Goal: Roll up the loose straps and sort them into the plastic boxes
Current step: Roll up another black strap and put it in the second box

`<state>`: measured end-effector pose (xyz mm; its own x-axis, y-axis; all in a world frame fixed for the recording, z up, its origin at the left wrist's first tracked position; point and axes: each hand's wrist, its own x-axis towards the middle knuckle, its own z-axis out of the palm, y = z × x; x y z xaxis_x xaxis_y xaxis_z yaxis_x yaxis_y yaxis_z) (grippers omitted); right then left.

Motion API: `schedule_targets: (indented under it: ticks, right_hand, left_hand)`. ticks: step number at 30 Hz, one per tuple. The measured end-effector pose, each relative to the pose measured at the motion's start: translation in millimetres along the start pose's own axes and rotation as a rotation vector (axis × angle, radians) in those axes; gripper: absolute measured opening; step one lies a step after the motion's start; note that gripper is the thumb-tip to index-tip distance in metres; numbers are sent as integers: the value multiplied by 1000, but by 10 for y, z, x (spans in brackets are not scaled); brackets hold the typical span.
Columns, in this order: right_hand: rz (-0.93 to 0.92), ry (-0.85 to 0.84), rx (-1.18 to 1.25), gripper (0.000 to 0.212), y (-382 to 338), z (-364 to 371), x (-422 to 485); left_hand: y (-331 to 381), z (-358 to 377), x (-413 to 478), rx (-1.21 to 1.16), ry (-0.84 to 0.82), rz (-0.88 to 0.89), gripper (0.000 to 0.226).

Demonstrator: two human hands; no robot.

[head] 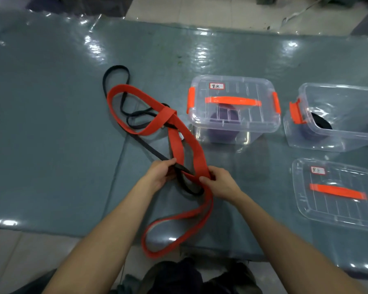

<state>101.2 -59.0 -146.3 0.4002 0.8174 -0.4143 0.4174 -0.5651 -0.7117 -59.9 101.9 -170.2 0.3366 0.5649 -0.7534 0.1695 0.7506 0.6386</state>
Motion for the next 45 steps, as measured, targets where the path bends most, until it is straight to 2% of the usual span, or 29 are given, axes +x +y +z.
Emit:
schedule_targets:
  ticks: [3, 8, 14, 19, 21, 24, 25, 27, 28, 30, 32, 33, 34, 36, 37, 40, 45]
  right_hand:
    - [-17, 10, -10, 12, -15, 3, 24]
    - [-23, -13, 12, 6, -61, -8, 134]
    - [-16, -61, -22, 20, -203, 0, 319]
    - [-14, -23, -142, 28, -436, 65, 407]
    - [-27, 23, -234, 32, -492, 87, 373]
    - [-97, 122, -596, 81, -567, 107, 286]
    - [-179, 186, -735, 85, -600, 135, 272]
    - [-399, 272, -873, 73, -732, 248, 237]
    - [-517, 235, -853, 70, -801, 345, 219]
    - [-628, -44, -676, 86, -943, 589, 179]
    - [-500, -367, -495, 109, -1063, 864, 113]
    - [-447, -444, -460, 106, -1099, 967, 102]
    - [-420, -478, -423, 86, -1120, 1028, 116]
    - [-423, -431, -322, 22, -1134, 1012, 173]
    - [-429, -389, -257, 18, -1151, 931, 204]
    - [-499, -264, -132, 25, -1290, 515, 175]
    - [-609, 26, -126, 44, -1615, -230, -28]
  left_hand:
    - [-16, -154, -85, 29, 67, 116, 2]
    - [145, -545, -291, 103, 333, 333, 8]
    - [473, -1105, -786, 17, 486, 450, 35]
    - [609, -1209, -1228, 248, 586, 630, 42]
    - [636, -1264, -1362, 268, 632, 682, 44]
    - [648, -1399, -1549, 317, 613, 685, 51]
    - [637, -1452, -1585, 343, 585, 671, 54]
    - [614, -1528, -1650, 360, 523, 636, 58]
    - [597, -1552, -1672, 331, 484, 628, 59]
    - [565, -1575, -1692, 274, 384, 620, 57]
    - [560, -1581, -1712, 259, 247, 610, 54]
    - [582, -1586, -1722, 262, 187, 613, 54]
    - [625, -1610, -1741, 268, 156, 625, 54]
    - [767, -1720, -1773, 281, 197, 664, 54]
    - [855, -1790, -1780, 287, 247, 681, 53]
    - [1105, -1828, -1779, 298, 339, 708, 49]
    - [1608, -1342, -1807, 249, 343, 826, 47]
